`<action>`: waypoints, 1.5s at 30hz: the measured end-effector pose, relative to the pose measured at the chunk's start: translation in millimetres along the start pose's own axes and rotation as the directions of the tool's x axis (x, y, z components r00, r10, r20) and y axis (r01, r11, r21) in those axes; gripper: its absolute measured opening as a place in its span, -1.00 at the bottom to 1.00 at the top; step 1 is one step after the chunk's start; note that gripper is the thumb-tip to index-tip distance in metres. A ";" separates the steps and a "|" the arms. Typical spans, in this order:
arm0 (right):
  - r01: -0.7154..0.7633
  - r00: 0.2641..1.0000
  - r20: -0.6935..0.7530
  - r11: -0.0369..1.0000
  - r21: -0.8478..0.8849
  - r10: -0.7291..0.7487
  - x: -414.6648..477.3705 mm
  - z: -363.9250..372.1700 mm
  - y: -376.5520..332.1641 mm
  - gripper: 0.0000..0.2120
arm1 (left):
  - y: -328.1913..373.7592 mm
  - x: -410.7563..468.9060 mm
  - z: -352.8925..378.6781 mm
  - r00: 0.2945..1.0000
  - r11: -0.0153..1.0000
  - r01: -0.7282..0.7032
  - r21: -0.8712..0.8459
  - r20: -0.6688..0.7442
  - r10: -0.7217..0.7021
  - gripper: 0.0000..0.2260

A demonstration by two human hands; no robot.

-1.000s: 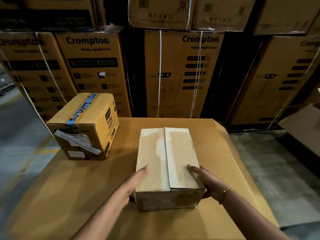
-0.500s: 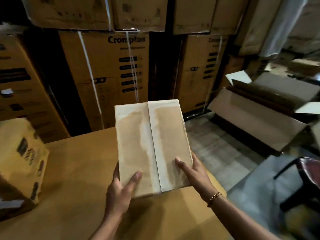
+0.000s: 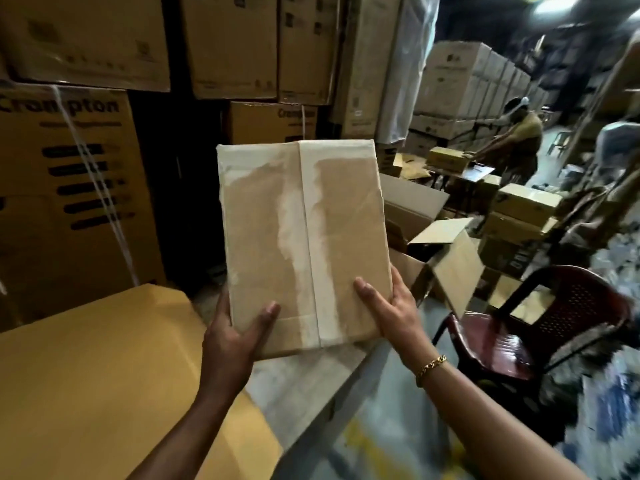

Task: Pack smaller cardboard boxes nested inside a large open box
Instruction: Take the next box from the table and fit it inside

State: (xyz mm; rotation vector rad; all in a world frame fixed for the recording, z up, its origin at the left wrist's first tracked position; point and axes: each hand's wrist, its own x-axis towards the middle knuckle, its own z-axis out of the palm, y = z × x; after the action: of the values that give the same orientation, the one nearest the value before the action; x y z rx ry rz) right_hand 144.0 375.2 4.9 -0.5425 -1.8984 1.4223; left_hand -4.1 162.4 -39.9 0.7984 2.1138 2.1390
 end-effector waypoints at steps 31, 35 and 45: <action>0.080 0.989 0.129 0.993 -0.087 -0.069 509.1 -262.6 54.1 -0.46 | 26.4 346.1 422.9 0.994 0.985 -0.105 0.139 -0.016 0.109 -0.44; 0.111 0.965 0.253 0.986 -0.128 -0.075 581.0 -284.9 90.0 -0.38 | 14.4 364.3 466.1 0.995 0.978 0.006 0.210 -0.101 0.016 -0.73; 0.014 0.808 0.561 0.945 -0.327 0.182 702.4 -317.9 169.1 -0.14 | -5.1 376.2 574.4 0.898 0.919 0.386 0.085 -0.264 -0.352 -0.48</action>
State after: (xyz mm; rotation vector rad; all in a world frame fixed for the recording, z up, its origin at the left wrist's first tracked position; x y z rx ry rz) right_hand -106.4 1118.8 90.6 -0.3548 -2.6634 1.4578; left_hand -117.9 833.7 48.9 0.1130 2.3139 1.9882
